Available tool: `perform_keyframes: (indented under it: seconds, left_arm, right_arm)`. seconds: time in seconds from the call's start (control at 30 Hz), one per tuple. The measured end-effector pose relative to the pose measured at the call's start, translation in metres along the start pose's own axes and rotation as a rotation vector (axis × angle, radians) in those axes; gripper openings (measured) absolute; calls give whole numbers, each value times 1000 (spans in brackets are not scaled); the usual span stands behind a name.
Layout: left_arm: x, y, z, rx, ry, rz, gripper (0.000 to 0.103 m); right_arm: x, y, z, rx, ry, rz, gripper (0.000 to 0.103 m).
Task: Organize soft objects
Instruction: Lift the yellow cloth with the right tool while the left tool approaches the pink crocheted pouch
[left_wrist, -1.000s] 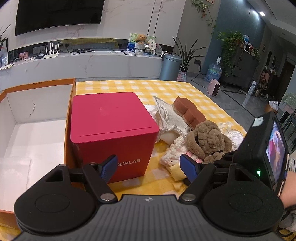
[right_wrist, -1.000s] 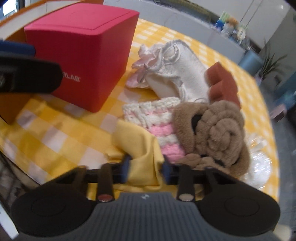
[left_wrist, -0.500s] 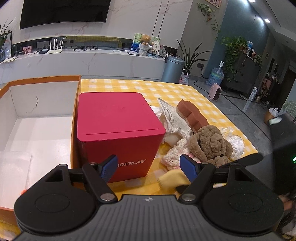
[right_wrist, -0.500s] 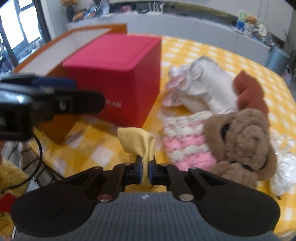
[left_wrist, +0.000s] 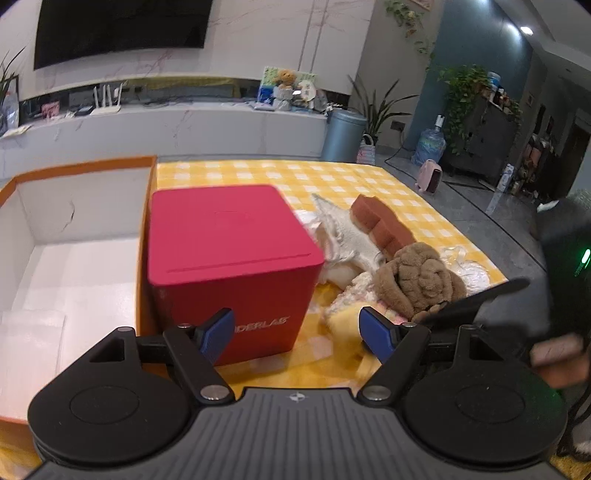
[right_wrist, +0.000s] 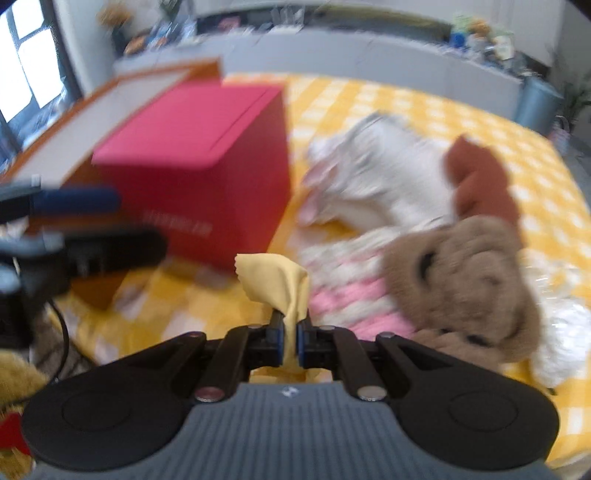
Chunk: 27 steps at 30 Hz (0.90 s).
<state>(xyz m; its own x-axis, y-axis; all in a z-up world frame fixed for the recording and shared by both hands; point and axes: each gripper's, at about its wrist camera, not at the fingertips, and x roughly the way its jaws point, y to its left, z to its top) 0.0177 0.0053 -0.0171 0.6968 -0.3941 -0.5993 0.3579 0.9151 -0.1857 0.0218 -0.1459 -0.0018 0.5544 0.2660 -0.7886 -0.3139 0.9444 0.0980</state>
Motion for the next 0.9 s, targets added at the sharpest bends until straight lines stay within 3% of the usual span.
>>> perform_keyframes:
  seconds: [0.2, 0.4, 0.57, 0.7, 0.8, 0.9]
  left_arm:
    - [1, -20, 7, 68, -18, -14, 90]
    - [27, -55, 8, 177, 35, -23, 90]
    - [48, -78, -1, 287, 75, -32, 90]
    - [63, -88, -11, 377, 90, -16, 90]
    - [77, -91, -17, 464, 154, -63, 91]
    - [92, -91, -19, 440, 191, -82, 91]
  right_arm:
    - [-53, -40, -3, 106, -121, -37, 4]
    - [-90, -83, -11, 199, -214, -72, 5]
    - [-88, -107, -18, 317, -237, -129, 5]
    - [-81, -117, -20, 354, -224, -98, 5]
    - [-80, -118, -20, 356, -235, -77, 5]
    - [-79, -116, -22, 356, -240, -50, 5]
